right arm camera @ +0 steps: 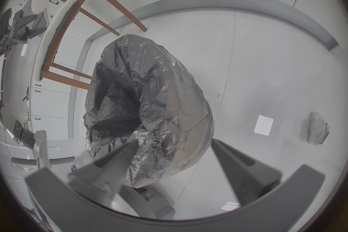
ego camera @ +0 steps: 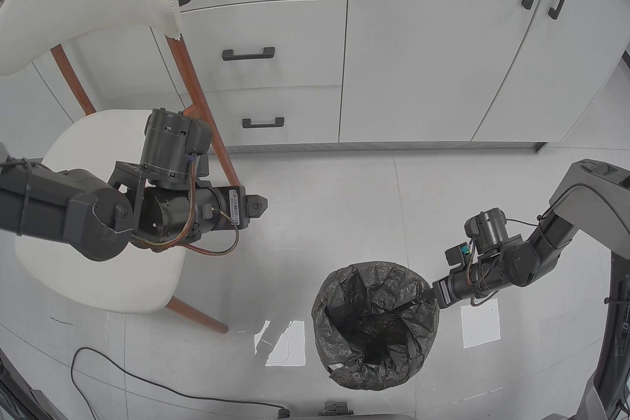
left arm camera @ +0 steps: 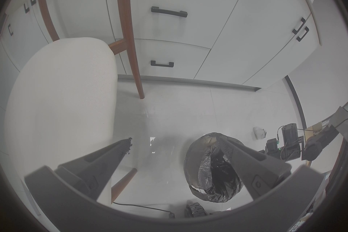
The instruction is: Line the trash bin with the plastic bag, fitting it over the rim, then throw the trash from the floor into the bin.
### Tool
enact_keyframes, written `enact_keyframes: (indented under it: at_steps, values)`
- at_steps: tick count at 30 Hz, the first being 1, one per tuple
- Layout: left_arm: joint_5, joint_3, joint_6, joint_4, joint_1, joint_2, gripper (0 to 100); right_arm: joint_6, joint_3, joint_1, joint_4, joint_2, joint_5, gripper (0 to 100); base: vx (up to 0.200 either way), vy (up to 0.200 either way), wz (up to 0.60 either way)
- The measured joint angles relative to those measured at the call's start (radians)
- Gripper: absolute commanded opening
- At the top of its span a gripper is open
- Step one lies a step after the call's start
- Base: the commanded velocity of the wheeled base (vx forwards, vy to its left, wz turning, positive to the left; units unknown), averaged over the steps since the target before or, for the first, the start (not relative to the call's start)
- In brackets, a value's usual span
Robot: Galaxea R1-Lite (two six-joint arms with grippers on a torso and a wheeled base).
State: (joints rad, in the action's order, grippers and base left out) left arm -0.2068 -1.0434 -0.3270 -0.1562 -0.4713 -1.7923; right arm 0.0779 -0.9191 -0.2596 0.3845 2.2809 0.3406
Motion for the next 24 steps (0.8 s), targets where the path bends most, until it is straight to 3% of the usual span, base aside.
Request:
enact_keyframes:
  at_steps: [7,8,24]
  values:
    - [0.000,0.000,0.002,0.000,0.000,0.001,100,0.008,0.014,-0.006,0.004,-0.022,0.000,0,0.000,0.000,0.00]
    - [0.000,0.000,0.002,0.000,0.000,0.001,100,0.009,0.016,-0.006,0.003,-0.025,0.001,100,0.000,0.000,0.00]
    - [-0.001,0.009,0.002,-0.001,-0.002,0.001,100,0.007,0.037,0.012,0.005,-0.038,0.003,100,0.000,0.000,0.00]
